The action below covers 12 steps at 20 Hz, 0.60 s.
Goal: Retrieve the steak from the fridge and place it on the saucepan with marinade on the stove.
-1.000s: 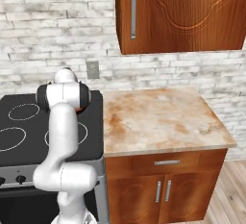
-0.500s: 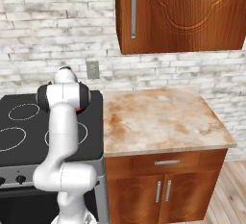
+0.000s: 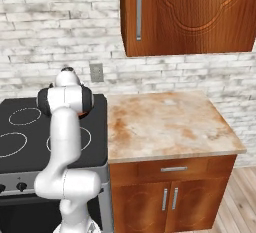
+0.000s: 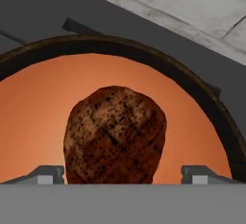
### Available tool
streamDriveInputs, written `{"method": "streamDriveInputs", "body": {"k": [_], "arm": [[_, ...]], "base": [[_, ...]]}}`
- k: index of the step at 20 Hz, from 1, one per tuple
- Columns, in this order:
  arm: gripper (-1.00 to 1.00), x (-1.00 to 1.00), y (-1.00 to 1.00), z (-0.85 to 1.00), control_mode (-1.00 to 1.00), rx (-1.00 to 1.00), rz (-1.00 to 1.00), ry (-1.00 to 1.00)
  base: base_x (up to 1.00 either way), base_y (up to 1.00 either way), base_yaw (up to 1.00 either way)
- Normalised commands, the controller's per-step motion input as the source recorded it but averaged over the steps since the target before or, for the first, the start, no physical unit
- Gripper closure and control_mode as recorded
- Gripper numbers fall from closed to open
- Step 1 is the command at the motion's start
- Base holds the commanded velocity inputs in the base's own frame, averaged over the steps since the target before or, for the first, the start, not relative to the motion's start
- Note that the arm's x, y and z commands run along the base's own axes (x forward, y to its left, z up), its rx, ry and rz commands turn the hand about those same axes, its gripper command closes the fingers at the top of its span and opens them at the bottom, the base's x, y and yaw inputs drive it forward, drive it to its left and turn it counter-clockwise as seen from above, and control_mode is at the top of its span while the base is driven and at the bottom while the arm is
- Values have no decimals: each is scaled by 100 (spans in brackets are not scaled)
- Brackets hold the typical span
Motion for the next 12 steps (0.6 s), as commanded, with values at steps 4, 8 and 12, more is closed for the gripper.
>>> {"method": "streamDriveInputs", "body": {"k": [4, 8, 12], "arm": [[-100, -1, 0, 57, -100, 0, -7, 0], [-100, -54, -10, 72, -100, 0, -14, 0], [-100, -94, -72, 54, -100, 5, -13, 0]], "base": [[0, 0, 0], [0, 0, 0], [0, 0, 0]]}}
